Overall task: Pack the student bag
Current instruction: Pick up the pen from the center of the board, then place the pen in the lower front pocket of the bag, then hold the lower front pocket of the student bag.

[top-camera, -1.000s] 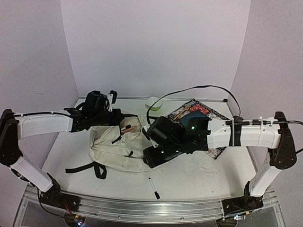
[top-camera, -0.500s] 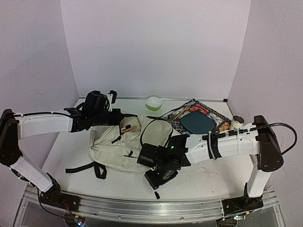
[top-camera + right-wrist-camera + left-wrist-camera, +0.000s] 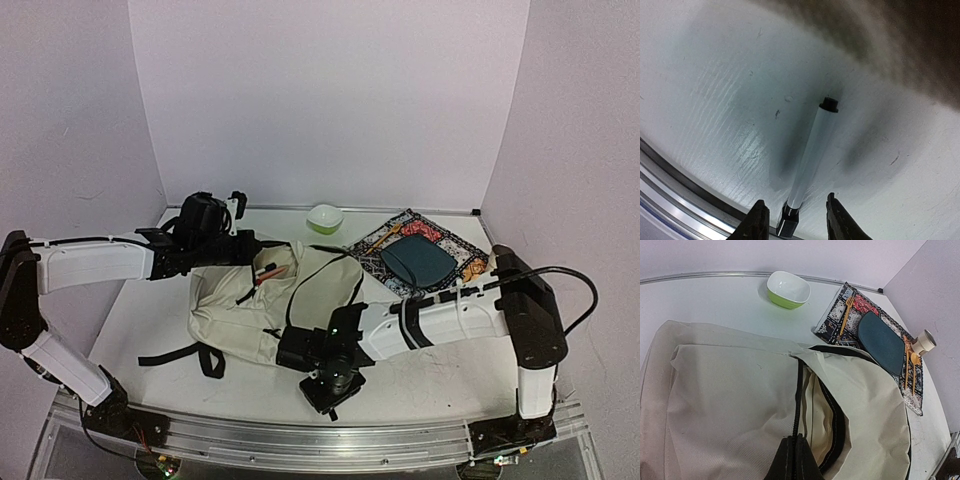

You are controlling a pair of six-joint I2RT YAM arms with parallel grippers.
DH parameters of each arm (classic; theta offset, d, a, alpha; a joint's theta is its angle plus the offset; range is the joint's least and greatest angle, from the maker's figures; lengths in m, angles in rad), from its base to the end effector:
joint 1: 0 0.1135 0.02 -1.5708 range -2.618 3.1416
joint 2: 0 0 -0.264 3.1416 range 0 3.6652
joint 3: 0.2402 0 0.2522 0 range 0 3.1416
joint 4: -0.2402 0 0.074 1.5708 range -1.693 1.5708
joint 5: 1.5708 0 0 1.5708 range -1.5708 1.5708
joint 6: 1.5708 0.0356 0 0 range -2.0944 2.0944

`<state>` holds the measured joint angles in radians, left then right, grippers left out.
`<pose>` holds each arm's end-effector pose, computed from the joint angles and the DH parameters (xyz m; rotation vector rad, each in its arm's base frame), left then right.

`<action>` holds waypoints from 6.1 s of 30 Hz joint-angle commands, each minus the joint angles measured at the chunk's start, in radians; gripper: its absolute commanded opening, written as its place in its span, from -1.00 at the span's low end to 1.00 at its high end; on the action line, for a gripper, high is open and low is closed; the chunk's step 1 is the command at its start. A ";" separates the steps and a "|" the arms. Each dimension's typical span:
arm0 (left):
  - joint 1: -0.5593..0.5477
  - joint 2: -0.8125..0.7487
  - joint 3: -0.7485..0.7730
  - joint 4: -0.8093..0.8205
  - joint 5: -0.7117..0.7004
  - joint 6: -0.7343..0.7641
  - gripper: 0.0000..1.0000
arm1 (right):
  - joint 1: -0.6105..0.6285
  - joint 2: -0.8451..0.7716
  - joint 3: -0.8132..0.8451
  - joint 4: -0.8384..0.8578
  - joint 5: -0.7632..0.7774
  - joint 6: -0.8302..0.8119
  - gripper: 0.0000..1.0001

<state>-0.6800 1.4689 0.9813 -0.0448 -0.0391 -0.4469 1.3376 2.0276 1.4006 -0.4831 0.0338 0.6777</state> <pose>0.2591 -0.2077 0.2588 0.2280 2.1555 -0.6257 0.0979 0.4071 0.1571 -0.9028 2.6707 0.5336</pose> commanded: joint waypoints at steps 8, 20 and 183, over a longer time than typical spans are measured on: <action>0.008 -0.019 0.025 0.072 -0.028 -0.003 -1.00 | 0.005 0.053 -0.043 -0.099 -0.054 0.025 -0.39; 0.008 -0.023 0.023 0.072 -0.032 -0.001 -1.00 | 0.005 0.028 -0.080 -0.148 0.025 0.054 -0.78; 0.009 -0.094 -0.122 -0.307 0.337 0.156 -0.34 | -0.217 0.067 0.117 0.724 0.049 -0.343 0.30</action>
<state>-0.6689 1.3535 0.8041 -0.3672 0.2527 -0.3042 1.1217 2.0803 1.4824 0.2019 0.0415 0.3598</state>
